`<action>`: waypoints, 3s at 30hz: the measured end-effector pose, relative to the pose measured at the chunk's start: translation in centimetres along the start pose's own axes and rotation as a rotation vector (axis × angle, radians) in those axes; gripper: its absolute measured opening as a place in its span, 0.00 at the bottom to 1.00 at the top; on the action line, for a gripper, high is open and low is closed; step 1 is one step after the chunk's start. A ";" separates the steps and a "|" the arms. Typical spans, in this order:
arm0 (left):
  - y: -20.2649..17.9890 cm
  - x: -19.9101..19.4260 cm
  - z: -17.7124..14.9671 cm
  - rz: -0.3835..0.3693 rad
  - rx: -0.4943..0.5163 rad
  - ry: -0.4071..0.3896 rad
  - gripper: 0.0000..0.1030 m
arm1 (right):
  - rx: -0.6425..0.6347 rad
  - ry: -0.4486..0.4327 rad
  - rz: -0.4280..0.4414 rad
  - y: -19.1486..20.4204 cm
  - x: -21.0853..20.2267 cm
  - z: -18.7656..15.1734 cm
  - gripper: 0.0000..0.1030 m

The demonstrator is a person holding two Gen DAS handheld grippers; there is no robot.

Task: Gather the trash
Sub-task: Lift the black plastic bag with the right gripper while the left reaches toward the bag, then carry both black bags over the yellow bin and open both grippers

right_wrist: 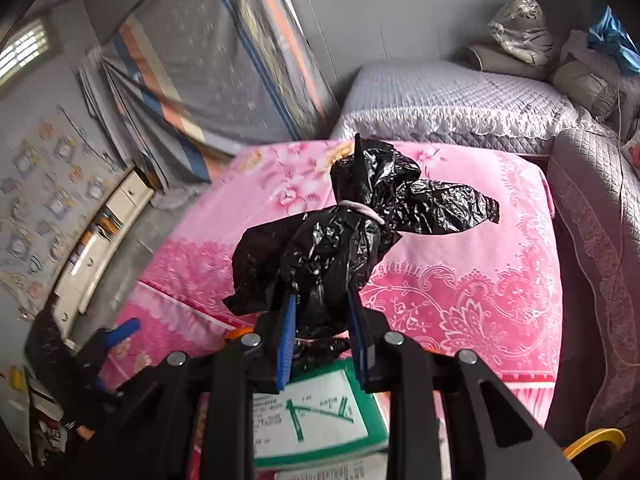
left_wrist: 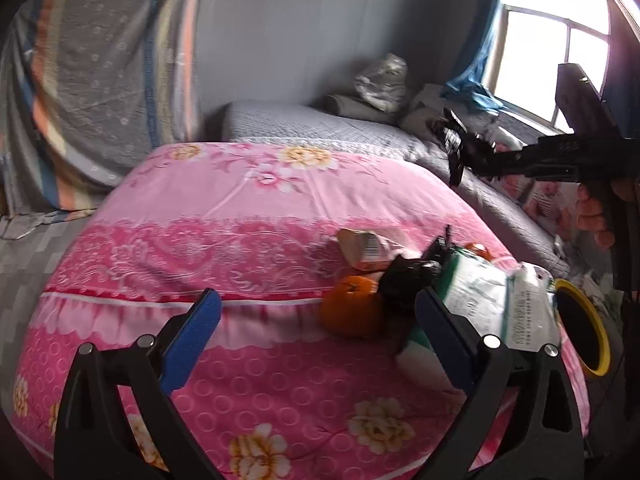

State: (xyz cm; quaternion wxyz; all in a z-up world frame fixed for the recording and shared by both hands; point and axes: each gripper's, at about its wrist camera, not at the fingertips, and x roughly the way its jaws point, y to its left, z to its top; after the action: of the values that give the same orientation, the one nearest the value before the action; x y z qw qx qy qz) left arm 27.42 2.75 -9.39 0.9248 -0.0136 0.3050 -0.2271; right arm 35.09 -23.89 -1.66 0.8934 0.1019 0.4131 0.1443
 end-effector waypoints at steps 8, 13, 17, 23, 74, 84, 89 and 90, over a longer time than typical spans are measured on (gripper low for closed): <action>-2.0 3.6 1.4 -0.210 0.143 0.041 0.90 | 0.023 -0.027 0.058 -1.6 -3.8 -3.8 0.22; -2.5 6.9 2.2 -0.269 0.130 0.108 0.90 | 0.032 -0.037 0.083 -1.8 -5.5 -6.0 0.22; -2.4 9.0 2.6 -0.283 0.081 0.143 0.81 | 0.034 -0.049 0.098 -1.7 -6.1 -6.6 0.22; -3.1 11.3 2.4 -0.280 0.083 0.197 0.65 | 0.056 -0.045 0.109 -2.4 -6.0 -7.3 0.22; -6.8 -7.5 3.7 -0.396 0.118 -0.125 0.06 | 0.251 -0.443 -0.250 -9.9 -21.3 -12.6 0.22; -16.6 -5.6 3.5 -0.561 0.260 -0.061 0.06 | 0.418 -0.448 -0.427 -17.9 -22.7 -18.4 0.22; -22.2 -2.9 3.6 -0.625 0.301 -0.011 0.06 | 0.499 -0.419 -0.451 -21.0 -22.9 -22.5 0.22; -23.6 -2.3 3.6 -0.639 0.313 0.002 0.06 | 0.509 -0.409 -0.458 -21.5 -22.9 -23.4 0.22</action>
State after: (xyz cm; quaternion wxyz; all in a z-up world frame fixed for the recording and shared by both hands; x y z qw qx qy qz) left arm 18.18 -17.82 -1.31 0.7976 0.0337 0.2478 -0.5489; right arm 6.75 -50.43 -6.85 0.9125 0.2519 0.2611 -0.1890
